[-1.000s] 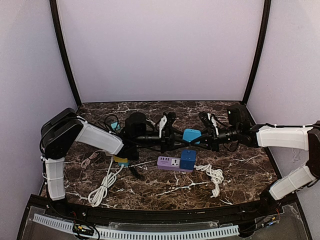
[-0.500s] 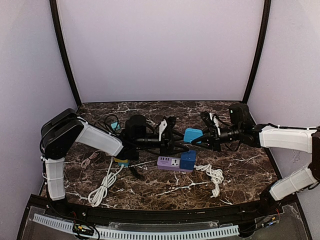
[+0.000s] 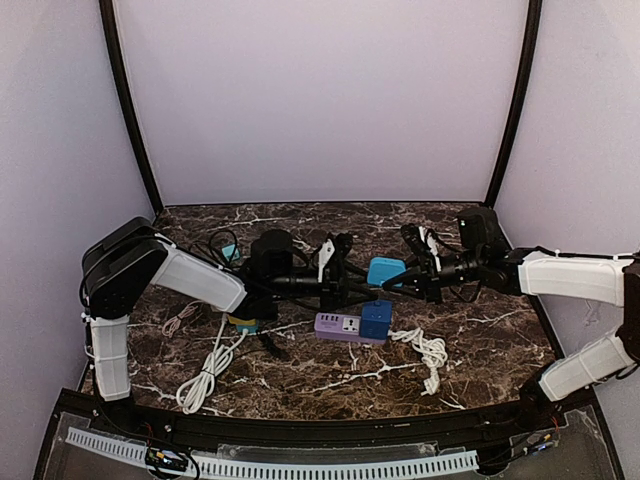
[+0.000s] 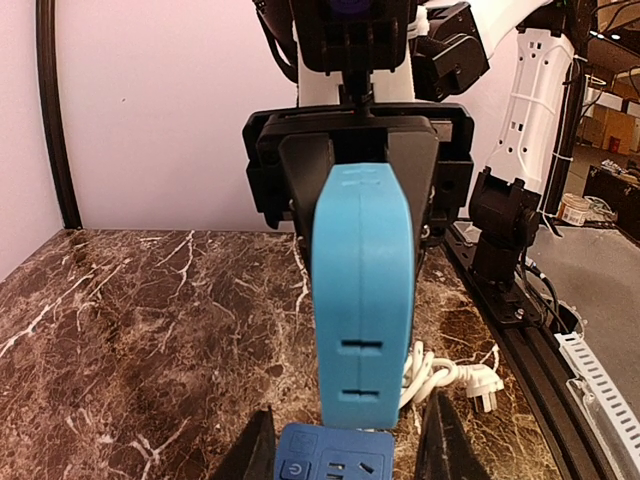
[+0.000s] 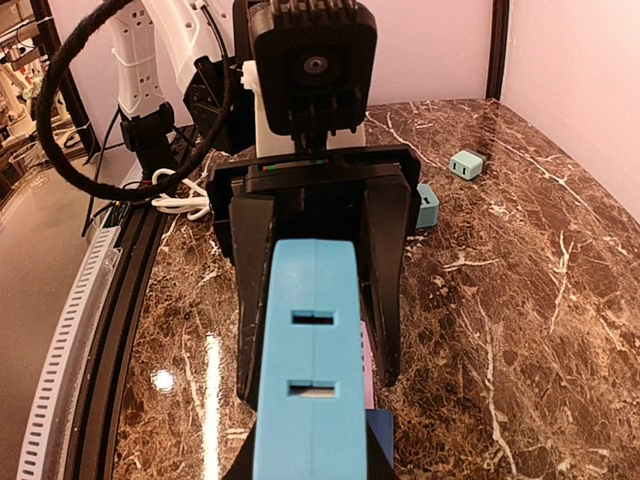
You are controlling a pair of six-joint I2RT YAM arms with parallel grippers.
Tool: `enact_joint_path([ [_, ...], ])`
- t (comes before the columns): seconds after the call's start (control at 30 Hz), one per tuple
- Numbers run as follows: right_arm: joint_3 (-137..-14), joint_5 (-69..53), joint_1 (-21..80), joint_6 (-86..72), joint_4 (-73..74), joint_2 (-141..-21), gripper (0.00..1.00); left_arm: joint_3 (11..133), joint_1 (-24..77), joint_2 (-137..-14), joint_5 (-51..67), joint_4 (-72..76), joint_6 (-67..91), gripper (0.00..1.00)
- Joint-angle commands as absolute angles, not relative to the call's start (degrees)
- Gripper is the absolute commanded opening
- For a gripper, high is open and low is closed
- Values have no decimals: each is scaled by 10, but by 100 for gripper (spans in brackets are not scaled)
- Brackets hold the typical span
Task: Insert the plug
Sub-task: Adjust the plug.
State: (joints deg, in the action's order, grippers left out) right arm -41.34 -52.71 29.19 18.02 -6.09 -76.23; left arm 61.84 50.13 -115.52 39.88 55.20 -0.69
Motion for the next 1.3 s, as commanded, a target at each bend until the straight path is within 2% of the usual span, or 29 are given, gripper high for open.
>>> enact_joint_path([
  [0.0,-409,-533,289,190,-62,-767,0,629,504,-1149,407,557,-3,31],
  [0.2,-405,-521,289,200,-47,-773,0,630,504,-1148,401,553,-3,34],
  [0.4,-399,-523,290,210,-47,-770,0,632,504,-1148,394,545,-4,30],
  [0.53,-400,-526,292,212,-47,-774,0,633,505,-1148,394,543,-3,18],
  [0.63,-404,-527,293,211,-47,-782,0,633,505,-1149,396,544,-3,2],
  [0.73,-408,-525,293,209,-47,-784,0,632,505,-1149,398,544,-3,1],
  [0.77,-408,-522,294,205,-47,-784,2,632,505,-1149,398,544,-3,1],
  [0.8,-412,-518,293,200,-46,-784,7,631,504,-1148,399,544,-7,1],
  [0.9,-425,-526,293,194,-26,-792,30,628,504,-1148,401,543,-23,1],
  [0.97,-432,-530,292,193,-15,-798,37,626,505,-1148,402,543,-39,1],
  [1.07,-436,-533,293,192,-12,-801,37,625,505,-1148,401,542,-57,1],
  [1.27,-436,-532,293,196,-15,-789,33,622,505,-1149,402,533,-63,1],
])
